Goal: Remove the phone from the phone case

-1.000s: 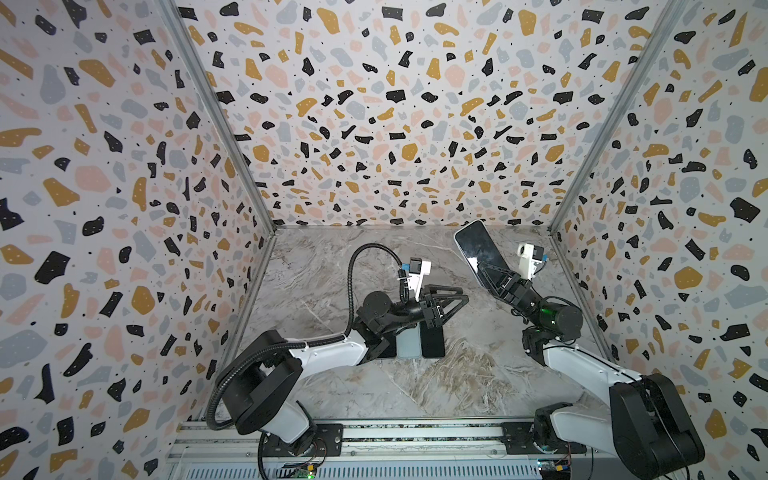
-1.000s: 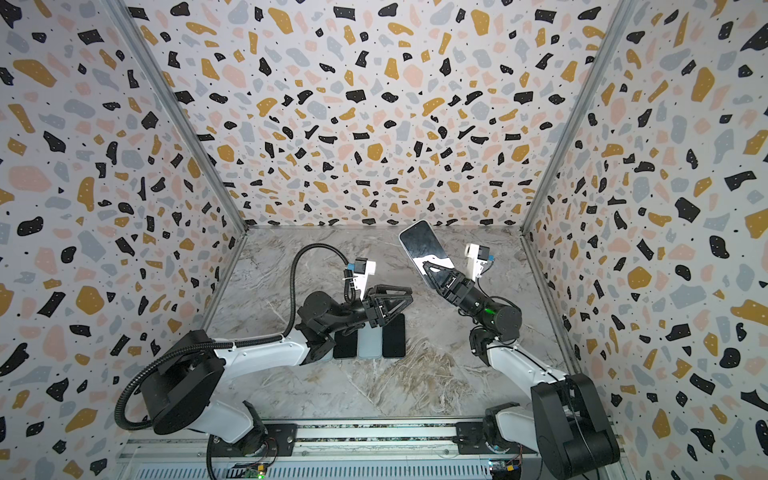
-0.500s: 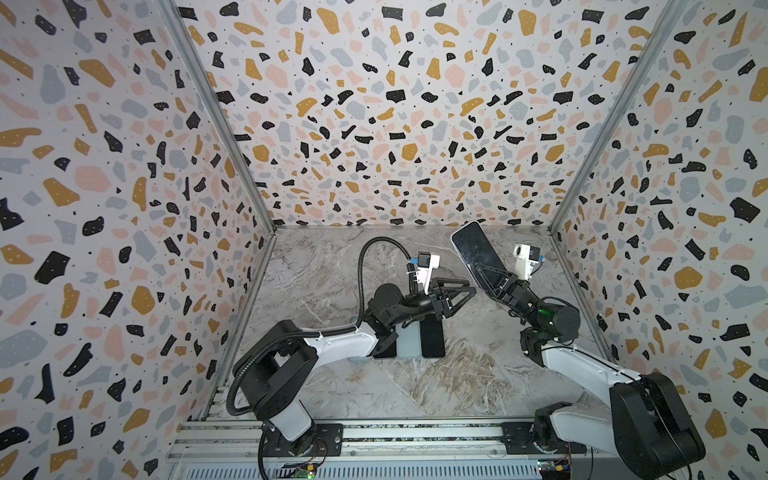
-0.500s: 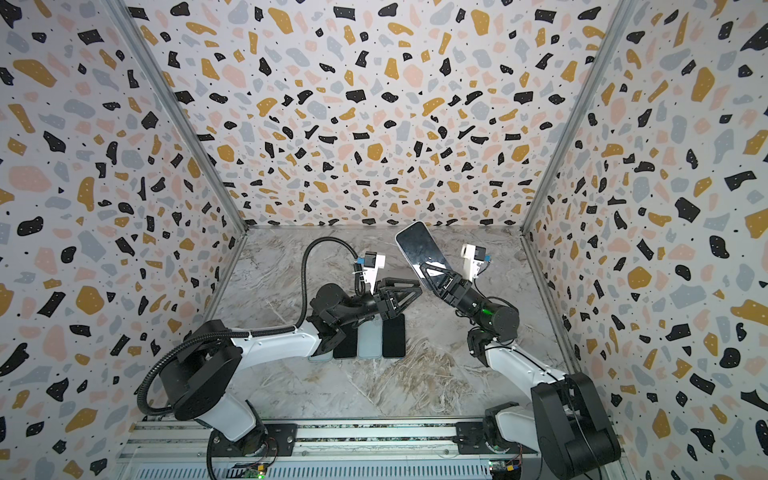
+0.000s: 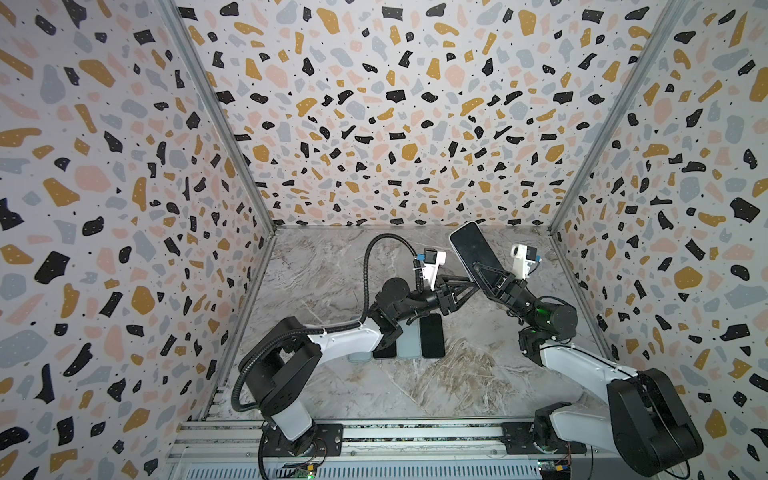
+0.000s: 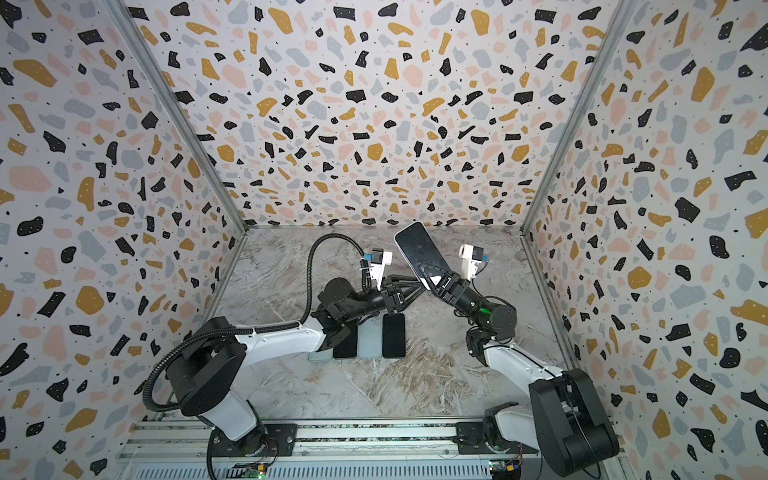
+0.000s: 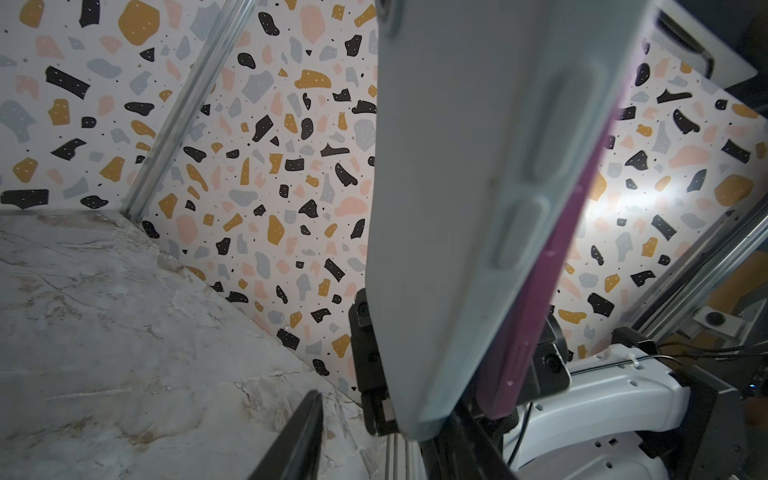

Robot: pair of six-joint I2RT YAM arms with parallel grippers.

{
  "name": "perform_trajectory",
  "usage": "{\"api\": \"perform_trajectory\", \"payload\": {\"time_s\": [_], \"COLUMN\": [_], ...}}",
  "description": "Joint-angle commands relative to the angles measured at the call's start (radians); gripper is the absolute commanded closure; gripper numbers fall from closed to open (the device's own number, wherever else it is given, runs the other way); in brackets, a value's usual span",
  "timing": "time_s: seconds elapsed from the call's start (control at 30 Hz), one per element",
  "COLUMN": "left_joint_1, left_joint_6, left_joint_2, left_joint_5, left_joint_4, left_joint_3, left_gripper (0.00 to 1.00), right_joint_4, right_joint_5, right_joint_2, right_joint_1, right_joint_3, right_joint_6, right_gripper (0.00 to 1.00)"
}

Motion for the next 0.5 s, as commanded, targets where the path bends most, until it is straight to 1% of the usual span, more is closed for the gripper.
{"api": "perform_trajectory", "payload": {"time_s": [0.0,0.1,0.17,0.33,0.47], "left_joint_1": [-0.004,-0.003,-0.004,-0.004,-0.003], "left_joint_6": [0.076,0.088,0.09,0.104,0.109], "left_joint_2": [-0.011,-0.013,-0.014,-0.019,-0.022], "left_joint_5": [-0.058,-0.073,-0.081,-0.083,-0.076], "left_joint_4": [-0.067,-0.085,-0.087,-0.106,-0.112], "left_joint_3": [0.036,0.041,0.039,0.047,0.044], "left_gripper": [0.6,0.64,0.65,0.75,0.78], "right_joint_4": [0.193,0.191,0.183,0.177,0.167], "right_joint_5": [0.015,0.023,0.027,0.033,0.033], "right_joint_2": [-0.018,-0.021,-0.025,-0.026,-0.032], "right_joint_1": [0.013,0.018,0.018,0.019,0.019], "right_joint_3": [0.009,-0.001,-0.005,-0.009,-0.011], "right_joint_6": [0.003,0.002,-0.001,-0.002,-0.006], "right_gripper": [1.0,1.0,1.0,1.0,1.0]}}
